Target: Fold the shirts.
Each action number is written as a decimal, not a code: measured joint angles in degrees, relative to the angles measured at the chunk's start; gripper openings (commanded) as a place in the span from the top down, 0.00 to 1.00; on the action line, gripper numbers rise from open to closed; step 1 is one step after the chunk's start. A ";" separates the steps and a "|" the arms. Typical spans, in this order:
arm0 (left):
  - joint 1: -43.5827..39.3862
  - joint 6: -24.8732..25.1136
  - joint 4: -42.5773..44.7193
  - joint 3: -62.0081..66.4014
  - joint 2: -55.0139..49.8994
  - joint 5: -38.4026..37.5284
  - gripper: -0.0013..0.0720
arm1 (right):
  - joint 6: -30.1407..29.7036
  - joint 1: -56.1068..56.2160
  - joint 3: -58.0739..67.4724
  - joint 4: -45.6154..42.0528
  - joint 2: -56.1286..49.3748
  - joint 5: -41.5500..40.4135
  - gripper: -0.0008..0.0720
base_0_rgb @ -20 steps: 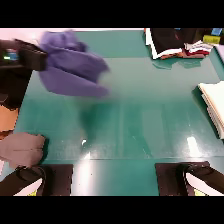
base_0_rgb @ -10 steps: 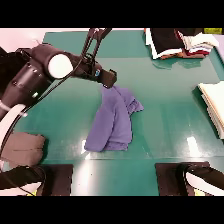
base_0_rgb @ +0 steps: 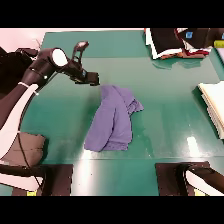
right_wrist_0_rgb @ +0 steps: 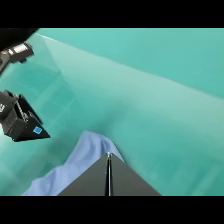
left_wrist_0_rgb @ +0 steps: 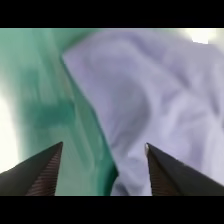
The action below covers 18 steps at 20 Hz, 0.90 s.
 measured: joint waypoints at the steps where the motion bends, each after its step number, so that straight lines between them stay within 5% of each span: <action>1: 0.35 0.81 -0.39 -0.02 -0.98 -1.44 0.16 | 0.00 -0.15 -2.01 0.00 0.72 -0.61 0.97; 8: 0.98 6.71 -2.89 -6.27 -0.37 -11.56 0.12 | -0.04 -0.72 -10.56 0.02 2.43 -4.52 0.97; 18: 1.07 10.71 -11.06 -36.87 12.87 -4.48 0.13 | -0.07 -0.74 -11.85 0.11 2.51 -8.79 0.97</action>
